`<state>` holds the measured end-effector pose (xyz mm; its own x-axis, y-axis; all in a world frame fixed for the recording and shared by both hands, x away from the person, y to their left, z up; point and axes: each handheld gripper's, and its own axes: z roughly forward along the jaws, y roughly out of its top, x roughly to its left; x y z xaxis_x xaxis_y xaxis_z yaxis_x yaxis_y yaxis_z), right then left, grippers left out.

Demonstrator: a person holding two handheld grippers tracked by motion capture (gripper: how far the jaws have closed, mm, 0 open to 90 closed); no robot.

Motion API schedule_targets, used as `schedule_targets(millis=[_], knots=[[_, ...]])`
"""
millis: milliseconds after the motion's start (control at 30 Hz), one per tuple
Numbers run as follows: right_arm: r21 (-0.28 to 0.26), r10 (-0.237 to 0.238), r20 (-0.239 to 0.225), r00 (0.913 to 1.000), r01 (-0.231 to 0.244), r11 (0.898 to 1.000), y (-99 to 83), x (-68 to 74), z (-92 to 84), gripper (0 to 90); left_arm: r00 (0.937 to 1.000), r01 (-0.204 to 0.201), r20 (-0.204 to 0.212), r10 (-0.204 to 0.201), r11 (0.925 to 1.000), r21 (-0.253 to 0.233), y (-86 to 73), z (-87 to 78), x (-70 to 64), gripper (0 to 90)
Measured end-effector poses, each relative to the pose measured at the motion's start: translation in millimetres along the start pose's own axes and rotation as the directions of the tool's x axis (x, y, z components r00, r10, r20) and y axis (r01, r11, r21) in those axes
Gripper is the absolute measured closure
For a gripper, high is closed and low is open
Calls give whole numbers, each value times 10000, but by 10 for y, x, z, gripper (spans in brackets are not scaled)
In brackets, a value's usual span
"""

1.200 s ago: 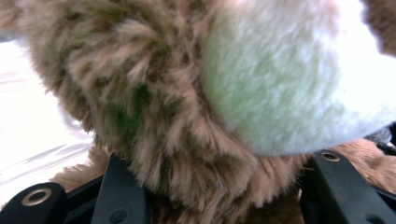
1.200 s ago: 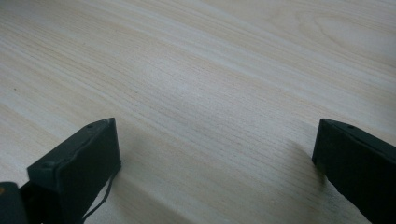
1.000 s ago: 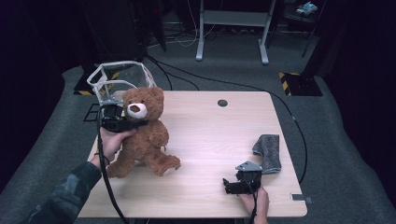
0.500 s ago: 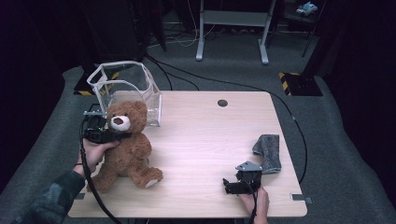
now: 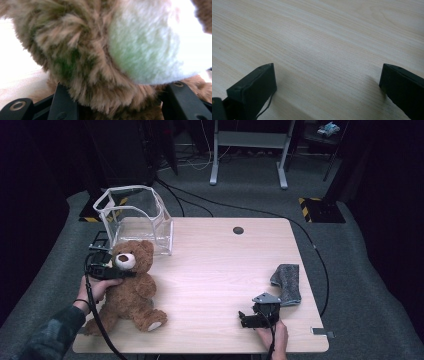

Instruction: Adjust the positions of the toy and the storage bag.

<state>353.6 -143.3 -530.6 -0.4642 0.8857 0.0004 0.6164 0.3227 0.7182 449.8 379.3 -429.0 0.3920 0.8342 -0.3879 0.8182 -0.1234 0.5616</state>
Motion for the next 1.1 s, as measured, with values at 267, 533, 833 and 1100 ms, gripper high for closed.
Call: schedule_targets(millis=[267,533,833,1100], knots=[[3,6,-1,10000,-6,10000,0,1,0,1,9996,173,-231,-159,9979,624,28,186,85,472],[1,-2,1,10000,2,10000,-1,1,0,1,9995,277,-151,-259,9908,1323,1,365,161,457],[122,97,-3,10000,-97,9999,7,8,-3,0,9992,239,-345,-201,9932,1140,16,376,109,281],[173,-117,-83,9999,118,9998,48,8,12,0,9921,-390,-1134,534,9914,1251,87,325,-31,161]])
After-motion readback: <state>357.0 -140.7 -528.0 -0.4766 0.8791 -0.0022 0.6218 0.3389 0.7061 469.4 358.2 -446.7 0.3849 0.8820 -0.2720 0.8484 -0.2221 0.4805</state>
